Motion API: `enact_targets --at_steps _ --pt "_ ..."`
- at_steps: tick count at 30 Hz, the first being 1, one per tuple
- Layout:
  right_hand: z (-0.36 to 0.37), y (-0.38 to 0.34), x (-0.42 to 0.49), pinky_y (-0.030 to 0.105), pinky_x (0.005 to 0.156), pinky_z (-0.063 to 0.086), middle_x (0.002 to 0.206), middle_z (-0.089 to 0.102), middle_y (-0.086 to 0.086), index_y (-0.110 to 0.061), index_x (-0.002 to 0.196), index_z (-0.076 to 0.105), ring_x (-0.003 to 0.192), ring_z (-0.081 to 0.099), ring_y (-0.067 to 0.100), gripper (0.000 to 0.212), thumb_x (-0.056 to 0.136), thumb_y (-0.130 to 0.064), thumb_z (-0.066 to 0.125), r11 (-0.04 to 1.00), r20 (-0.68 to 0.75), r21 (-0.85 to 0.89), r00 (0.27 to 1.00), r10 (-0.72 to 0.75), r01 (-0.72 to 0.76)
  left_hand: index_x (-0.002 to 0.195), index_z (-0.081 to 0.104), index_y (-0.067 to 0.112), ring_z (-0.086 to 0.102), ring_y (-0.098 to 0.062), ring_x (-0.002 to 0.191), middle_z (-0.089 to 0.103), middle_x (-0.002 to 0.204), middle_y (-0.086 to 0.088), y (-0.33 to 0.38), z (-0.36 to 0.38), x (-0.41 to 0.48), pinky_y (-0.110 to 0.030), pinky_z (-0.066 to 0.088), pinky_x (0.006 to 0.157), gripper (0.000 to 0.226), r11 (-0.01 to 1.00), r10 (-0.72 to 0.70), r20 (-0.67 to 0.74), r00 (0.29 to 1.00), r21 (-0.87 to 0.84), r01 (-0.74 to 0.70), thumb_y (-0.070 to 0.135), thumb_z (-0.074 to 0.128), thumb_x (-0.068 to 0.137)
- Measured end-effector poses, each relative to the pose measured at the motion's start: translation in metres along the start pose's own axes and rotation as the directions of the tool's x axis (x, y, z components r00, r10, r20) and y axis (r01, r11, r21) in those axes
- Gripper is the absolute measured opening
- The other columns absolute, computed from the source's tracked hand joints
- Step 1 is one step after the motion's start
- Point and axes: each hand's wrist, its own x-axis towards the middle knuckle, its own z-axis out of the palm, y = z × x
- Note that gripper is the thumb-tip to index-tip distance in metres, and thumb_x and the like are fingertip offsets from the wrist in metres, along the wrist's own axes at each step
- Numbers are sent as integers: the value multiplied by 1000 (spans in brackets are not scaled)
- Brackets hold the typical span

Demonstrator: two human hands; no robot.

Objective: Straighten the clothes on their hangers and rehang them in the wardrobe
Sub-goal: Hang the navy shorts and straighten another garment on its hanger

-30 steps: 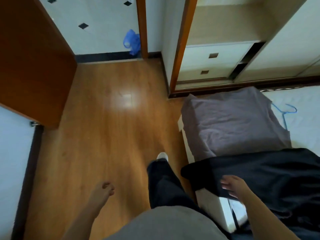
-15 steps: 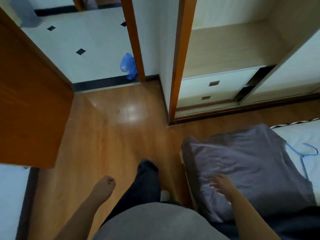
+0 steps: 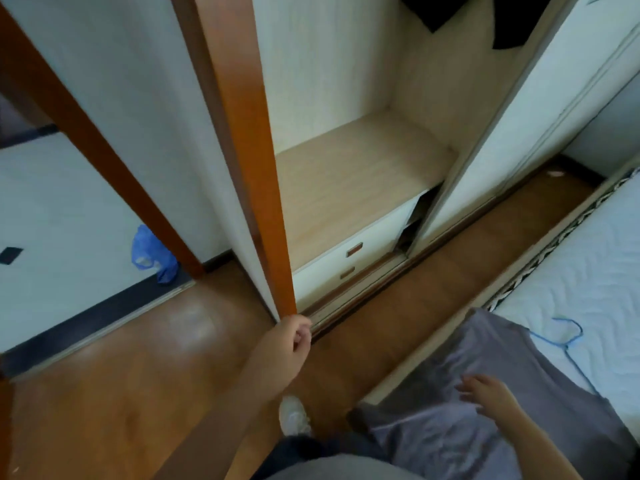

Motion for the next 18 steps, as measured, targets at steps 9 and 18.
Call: enact_targets --at_steps 9,18 --pt "-24 -115 19 31 69 40 92 63 14 -6 90 59 79 58 26 15 93 -6 45 959 -119 136 965 -232 247 118 49 27 49 6 104 52 109 20 68 -30 104 1 36 78 25 964 242 -89 966 -89 -249 28 45 93" --pt "-34 -294 81 20 68 46 88 66 2 -11 100 60 81 62 14 15 93 -8 47 822 -94 167 838 -537 545 99 56 29 55 10 92 61 98 16 111 -47 214 -2 39 74 13 942 221 -304 927 -179 -284 26 52 88"
